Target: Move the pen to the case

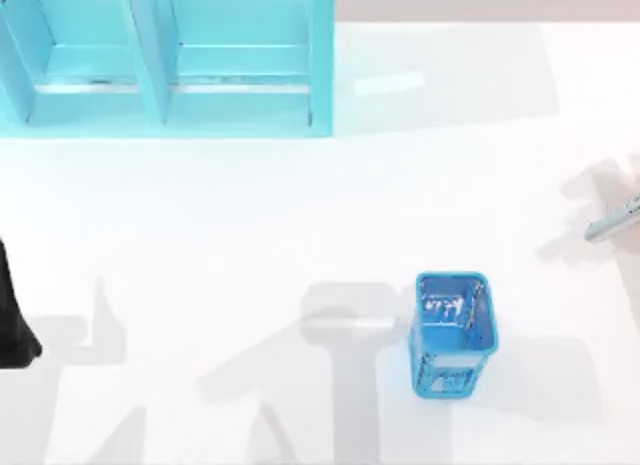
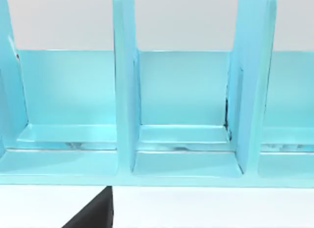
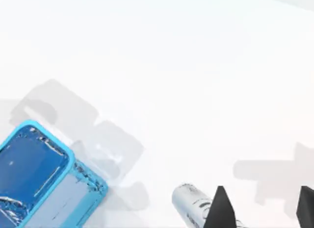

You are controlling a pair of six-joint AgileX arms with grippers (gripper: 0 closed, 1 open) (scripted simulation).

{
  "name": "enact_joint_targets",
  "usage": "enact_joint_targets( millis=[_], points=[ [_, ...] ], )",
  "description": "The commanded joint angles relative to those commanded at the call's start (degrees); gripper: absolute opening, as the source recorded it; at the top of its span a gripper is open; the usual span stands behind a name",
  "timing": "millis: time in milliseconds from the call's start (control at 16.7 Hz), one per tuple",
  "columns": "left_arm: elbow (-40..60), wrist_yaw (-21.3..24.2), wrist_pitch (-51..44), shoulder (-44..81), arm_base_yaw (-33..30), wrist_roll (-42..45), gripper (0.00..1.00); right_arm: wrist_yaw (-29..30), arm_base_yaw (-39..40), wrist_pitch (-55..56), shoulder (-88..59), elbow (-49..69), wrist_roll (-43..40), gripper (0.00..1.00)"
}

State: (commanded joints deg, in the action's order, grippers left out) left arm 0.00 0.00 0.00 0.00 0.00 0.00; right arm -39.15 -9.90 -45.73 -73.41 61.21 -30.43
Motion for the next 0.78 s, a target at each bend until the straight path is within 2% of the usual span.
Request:
enact_joint_targets(
  millis=[420, 600, 780],
  points=[
    [0.0, 0.0, 0.0, 0.0, 0.0, 0.0, 1.0, 24.07, -10.9, -21.5, -9.19, 23.59, -6.31, 0.0],
    [0.0, 0.0, 0.0, 0.0, 0.0, 0.0, 1.0, 28.25, -13.06, -25.42, -10.52, 27.7, -7.78, 0.0],
    [0.0, 0.0, 0.0, 0.0, 0.0, 0.0, 1.0, 28.42, -13.15, -25.59, -10.57, 27.87, -7.85, 0.0]
  ],
)
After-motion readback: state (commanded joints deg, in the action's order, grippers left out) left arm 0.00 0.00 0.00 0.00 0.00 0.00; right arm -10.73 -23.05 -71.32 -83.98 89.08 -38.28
